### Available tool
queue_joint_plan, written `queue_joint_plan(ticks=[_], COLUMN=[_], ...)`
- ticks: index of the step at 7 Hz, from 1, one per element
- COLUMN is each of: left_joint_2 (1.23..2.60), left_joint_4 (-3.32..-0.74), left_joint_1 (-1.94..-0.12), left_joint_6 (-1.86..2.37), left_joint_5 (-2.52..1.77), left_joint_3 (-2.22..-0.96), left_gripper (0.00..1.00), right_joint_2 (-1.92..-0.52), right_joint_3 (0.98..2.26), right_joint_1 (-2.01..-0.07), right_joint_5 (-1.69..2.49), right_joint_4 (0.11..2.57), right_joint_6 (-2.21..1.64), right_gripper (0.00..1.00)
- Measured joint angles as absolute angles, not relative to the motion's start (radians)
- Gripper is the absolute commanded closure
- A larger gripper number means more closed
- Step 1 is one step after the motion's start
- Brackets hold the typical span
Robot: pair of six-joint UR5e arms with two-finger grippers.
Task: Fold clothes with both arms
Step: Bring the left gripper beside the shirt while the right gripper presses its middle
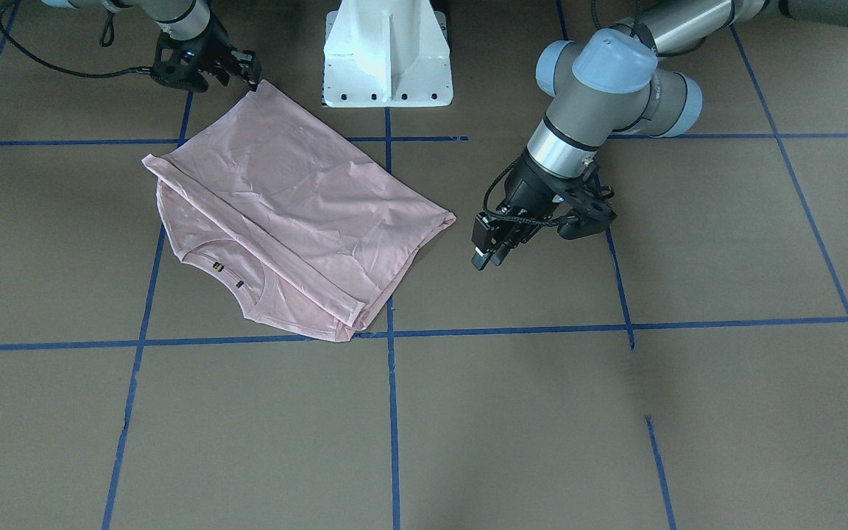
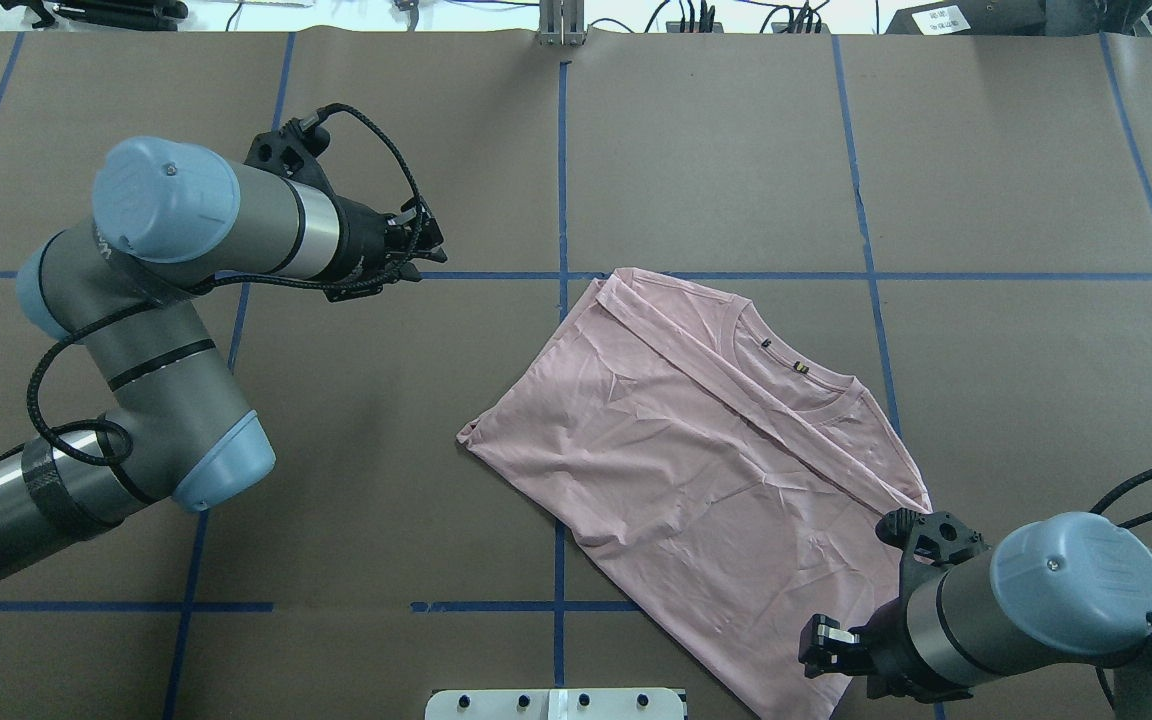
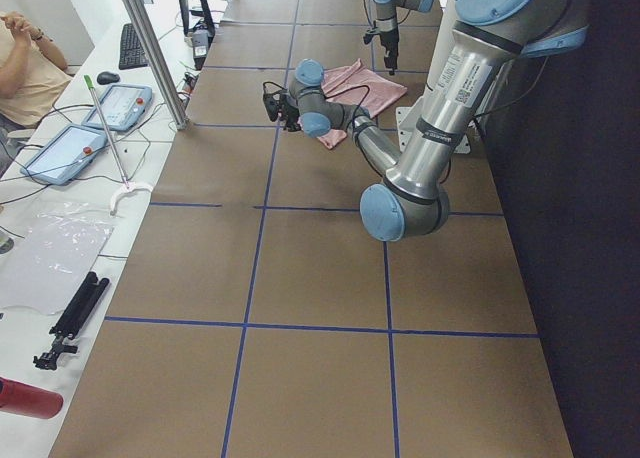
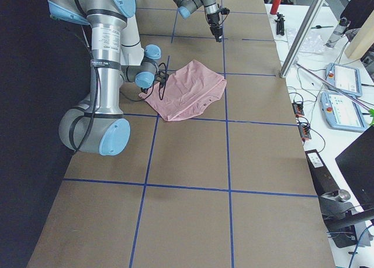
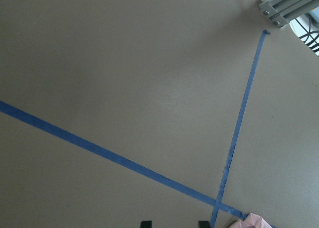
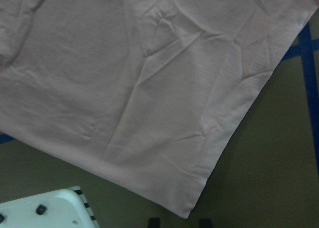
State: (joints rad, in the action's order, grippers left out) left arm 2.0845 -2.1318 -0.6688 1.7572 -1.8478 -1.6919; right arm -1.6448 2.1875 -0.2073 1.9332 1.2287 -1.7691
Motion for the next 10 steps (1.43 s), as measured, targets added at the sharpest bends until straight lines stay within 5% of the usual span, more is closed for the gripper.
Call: queue_joint_plan(ticks=[1, 2, 10], left_joint_2=[2.087, 2.105, 2.162], left_joint_4=[-2.086, -1.971, -1.742], left_joint_1=[-0.637, -0.583, -0.389], left_joint_6=[1.775, 1.781, 1.814], left_joint_5=[-1.833, -1.779, -1.659], left_joint_3=[-1.699, -1.699, -1.708], left_gripper=[0.54, 0.42, 0.39], right_joint_2=[-1.622, -1.608, -1.514], right_joint_3=[2.166, 2.153, 2.142], right_joint_1=[-0.226, -0.258, -0.446], right_joint_5=[1.901, 1.877, 1.873], right_joint_4=[1.229, 1.228, 1.238], right_joint_6=[-1.766, -1.763, -1.759], right_gripper=[0.00, 0.00, 0.00])
